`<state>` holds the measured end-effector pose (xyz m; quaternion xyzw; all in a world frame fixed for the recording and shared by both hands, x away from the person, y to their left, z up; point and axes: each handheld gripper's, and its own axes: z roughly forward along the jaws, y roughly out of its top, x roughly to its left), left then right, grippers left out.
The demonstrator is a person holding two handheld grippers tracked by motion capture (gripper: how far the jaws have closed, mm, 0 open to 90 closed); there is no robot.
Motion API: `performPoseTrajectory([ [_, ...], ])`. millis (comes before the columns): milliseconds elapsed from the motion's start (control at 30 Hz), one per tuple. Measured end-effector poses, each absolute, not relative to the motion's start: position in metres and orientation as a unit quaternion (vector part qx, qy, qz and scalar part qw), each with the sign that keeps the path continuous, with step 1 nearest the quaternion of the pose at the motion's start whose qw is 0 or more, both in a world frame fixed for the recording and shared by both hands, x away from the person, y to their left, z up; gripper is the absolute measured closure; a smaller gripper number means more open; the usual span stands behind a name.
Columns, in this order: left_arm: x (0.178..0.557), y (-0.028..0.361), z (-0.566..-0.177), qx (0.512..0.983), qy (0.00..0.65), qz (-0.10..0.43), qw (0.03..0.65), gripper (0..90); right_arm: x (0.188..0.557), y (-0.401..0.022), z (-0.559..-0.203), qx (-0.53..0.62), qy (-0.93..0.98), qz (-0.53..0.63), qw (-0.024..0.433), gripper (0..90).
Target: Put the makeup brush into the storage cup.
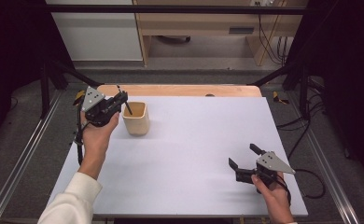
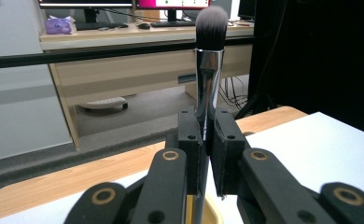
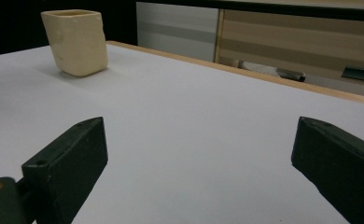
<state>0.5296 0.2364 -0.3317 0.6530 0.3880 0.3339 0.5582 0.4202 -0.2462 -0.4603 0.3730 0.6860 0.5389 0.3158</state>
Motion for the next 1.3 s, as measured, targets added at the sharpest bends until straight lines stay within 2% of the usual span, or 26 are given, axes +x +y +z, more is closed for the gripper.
performPoseTrajectory([
  [1300,0.555,0.226,-0.340,0.657,0.396,0.348,0.540,83.5,0.416,-0.247,-0.462,0.366,0.692,0.536,0.317,4.2],
])
